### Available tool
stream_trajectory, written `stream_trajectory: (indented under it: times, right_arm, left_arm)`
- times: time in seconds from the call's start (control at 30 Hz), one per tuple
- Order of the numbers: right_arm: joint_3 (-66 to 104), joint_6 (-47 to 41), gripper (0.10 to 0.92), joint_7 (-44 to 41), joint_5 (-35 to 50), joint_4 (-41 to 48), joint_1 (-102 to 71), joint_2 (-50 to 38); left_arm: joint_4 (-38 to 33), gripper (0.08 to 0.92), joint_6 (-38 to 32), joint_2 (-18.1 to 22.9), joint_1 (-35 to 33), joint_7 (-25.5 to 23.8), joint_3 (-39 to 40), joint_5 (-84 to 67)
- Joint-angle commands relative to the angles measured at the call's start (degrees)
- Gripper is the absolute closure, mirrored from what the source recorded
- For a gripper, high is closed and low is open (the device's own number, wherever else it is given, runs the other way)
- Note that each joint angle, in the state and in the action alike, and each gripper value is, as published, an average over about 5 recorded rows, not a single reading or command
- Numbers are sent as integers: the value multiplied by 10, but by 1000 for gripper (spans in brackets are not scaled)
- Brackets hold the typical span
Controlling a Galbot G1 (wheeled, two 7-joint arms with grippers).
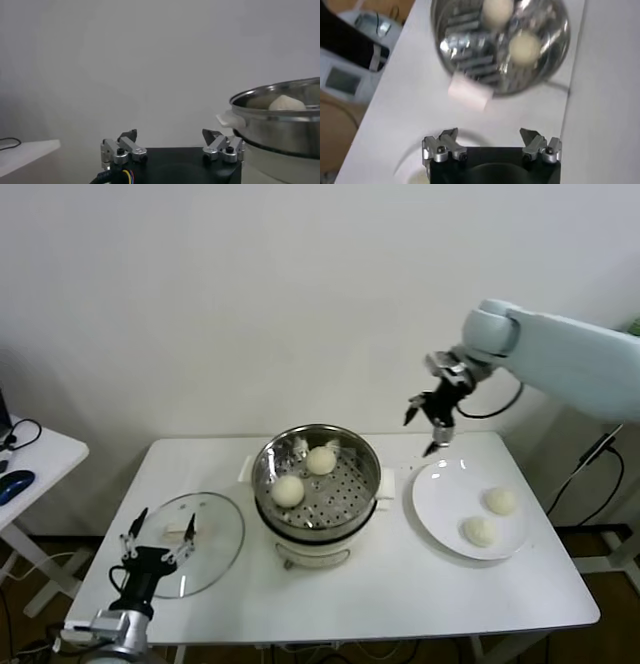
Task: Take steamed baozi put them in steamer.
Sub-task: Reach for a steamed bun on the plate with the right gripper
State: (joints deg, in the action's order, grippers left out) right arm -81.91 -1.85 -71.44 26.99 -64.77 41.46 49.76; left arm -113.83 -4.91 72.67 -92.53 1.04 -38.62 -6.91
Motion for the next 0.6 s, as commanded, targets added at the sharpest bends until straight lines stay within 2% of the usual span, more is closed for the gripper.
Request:
stream_trajectory:
  times: [0.03,0.33,0.6]
  right_arm:
    - [139,47,203,-25,-226,-33,-162,-179]
    - [290,50,203,-13,-308,-14,-366,-175]
    - [319,64,203,13,-344,17,-412,-153]
  left_arm:
    - [2,177,6,1,7,0,-5,-1]
    - [2,177,5,10,-7,0,-12,8]
    - [7,177,2,19,-6,0,-10,14]
